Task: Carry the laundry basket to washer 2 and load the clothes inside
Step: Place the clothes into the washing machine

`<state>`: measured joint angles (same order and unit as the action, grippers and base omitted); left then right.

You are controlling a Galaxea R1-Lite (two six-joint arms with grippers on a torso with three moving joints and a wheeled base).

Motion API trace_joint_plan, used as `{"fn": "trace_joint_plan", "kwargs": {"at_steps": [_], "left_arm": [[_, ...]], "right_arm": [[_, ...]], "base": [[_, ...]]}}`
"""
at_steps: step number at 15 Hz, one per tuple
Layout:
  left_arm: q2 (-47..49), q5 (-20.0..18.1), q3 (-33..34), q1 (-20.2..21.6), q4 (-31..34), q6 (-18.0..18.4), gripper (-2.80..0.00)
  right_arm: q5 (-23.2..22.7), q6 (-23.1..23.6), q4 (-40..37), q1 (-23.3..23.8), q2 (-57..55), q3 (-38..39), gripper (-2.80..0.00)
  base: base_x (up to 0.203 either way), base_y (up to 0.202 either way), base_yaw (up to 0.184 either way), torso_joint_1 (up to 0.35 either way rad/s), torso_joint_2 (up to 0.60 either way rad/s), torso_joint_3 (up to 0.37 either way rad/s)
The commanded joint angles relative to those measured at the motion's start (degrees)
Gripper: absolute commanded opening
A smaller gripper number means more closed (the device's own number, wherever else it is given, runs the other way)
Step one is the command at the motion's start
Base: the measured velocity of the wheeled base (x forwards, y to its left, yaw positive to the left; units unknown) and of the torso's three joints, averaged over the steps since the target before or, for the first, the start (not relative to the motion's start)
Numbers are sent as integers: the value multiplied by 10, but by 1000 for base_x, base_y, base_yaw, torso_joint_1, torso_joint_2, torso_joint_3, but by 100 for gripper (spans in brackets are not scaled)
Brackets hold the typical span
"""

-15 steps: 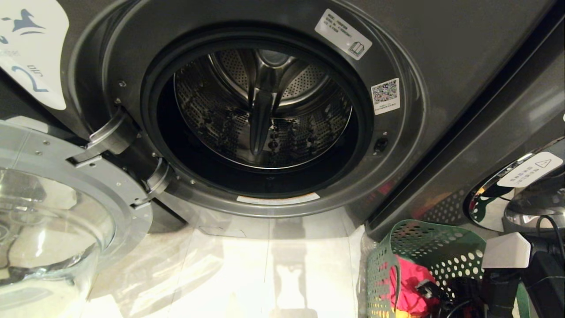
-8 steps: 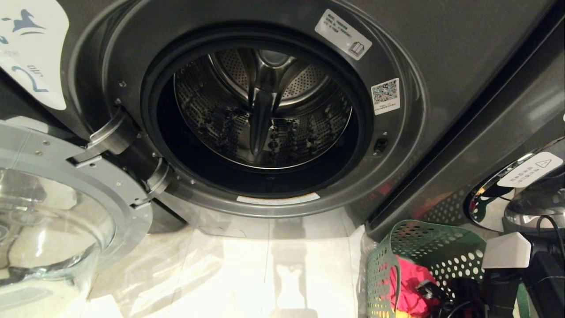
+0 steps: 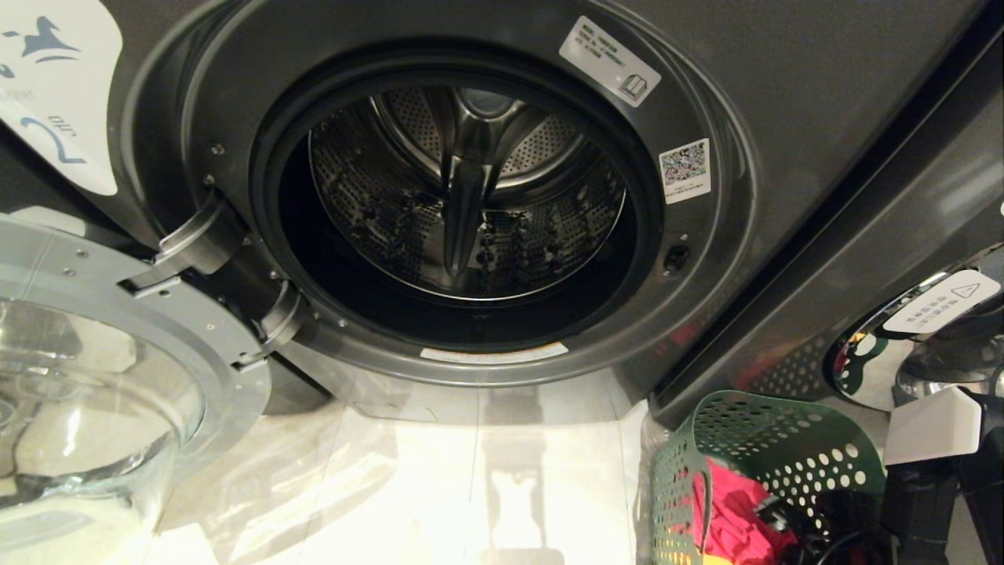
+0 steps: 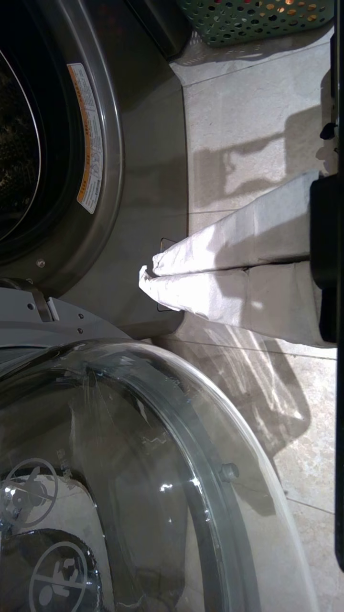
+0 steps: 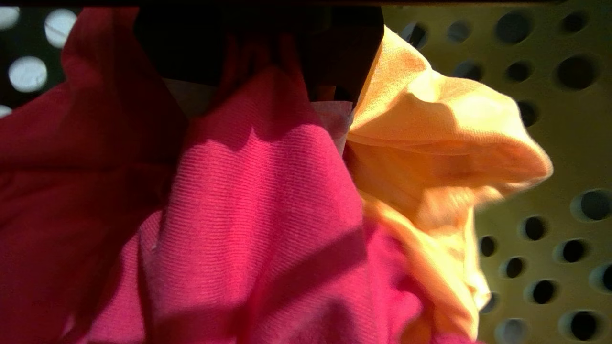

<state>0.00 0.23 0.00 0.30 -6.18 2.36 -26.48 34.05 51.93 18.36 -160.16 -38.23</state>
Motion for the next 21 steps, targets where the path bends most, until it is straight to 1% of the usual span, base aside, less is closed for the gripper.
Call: {"fn": "trace_joint_plan", "kwargs": {"at_steps": [1,8,12,15,19,21], "left_arm": [[0,0,23,0,-1,0,-280],[0,0,23,0,-1,0,-280],[0,0,23,0,-1,0,-280],[0,0,23,0,-1,0,-280],[0,0,23,0,-1,0,-280],[0,0,23,1,-1,0,-280]], "right_arm": [[-2,0,3,0,46,32,-280],[-2,-15,2,2,195,175,-280],[5,-48,1,7,285,221,-280],[7,-56,-1,13,389,259,-280],[14,-58,-11,17,538,292,-280],[25,-58,-27,17,611,330,-280]], "base": [[0,0,0,0,0,0],[0,0,0,0,0,0],[0,0,0,0,0,0],[0,0,0,0,0,0],[0,0,0,0,0,0],[0,0,0,0,0,0]]}}
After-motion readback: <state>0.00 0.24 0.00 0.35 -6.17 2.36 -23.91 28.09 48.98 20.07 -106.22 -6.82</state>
